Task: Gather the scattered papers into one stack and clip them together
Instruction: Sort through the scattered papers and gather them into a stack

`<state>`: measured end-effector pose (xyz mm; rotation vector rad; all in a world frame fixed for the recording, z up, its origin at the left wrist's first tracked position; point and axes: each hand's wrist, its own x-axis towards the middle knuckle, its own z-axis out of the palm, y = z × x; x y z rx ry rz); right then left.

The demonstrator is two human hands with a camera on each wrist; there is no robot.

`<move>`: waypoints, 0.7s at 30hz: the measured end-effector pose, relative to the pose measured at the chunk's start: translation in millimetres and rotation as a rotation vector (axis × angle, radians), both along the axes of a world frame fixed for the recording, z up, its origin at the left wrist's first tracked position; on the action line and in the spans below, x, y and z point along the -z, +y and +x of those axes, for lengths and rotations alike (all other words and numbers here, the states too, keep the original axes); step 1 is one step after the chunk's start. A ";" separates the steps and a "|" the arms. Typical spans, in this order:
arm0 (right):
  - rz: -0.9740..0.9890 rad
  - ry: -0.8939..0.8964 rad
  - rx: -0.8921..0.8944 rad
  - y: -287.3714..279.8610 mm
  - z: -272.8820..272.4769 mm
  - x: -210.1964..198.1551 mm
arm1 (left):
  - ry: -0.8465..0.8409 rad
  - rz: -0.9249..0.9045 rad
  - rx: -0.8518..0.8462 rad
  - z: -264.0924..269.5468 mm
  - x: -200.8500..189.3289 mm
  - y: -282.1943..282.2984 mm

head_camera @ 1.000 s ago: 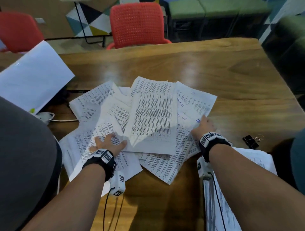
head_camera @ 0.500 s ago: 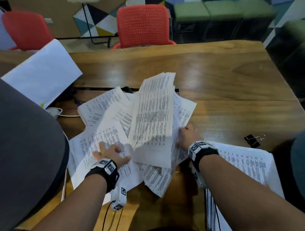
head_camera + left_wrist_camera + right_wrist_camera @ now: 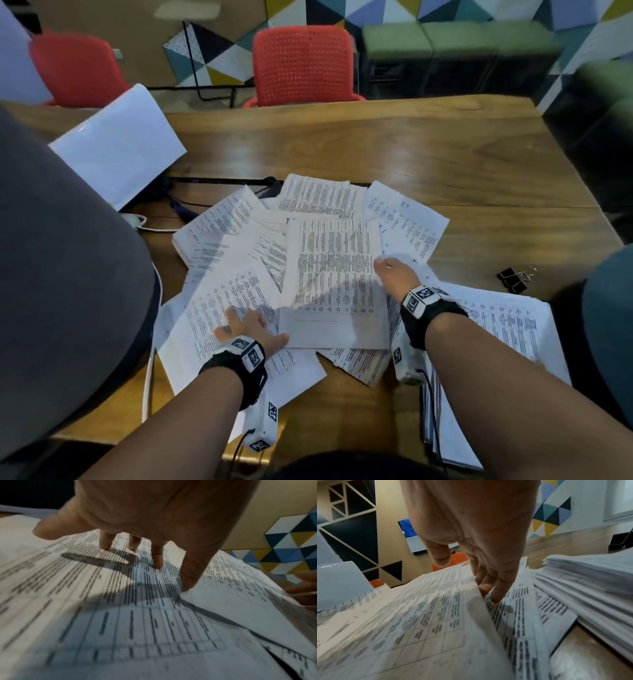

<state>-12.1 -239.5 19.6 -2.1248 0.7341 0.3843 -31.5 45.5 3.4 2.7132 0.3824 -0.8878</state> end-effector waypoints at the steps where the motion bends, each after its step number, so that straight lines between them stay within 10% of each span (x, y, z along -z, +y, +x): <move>1: -0.003 0.005 -0.002 3.6 -1.4 0.3 | 0.001 0.014 0.012 -1.7 0.0 -0.6; 12: -0.096 -0.080 -0.148 37.1 -3.0 -9.1 | -0.071 0.116 -0.380 3.7 -1.2 77.8; 21: -0.030 0.046 -0.517 84.8 -12.1 0.7 | -0.384 -0.352 -0.700 1.6 8.0 94.6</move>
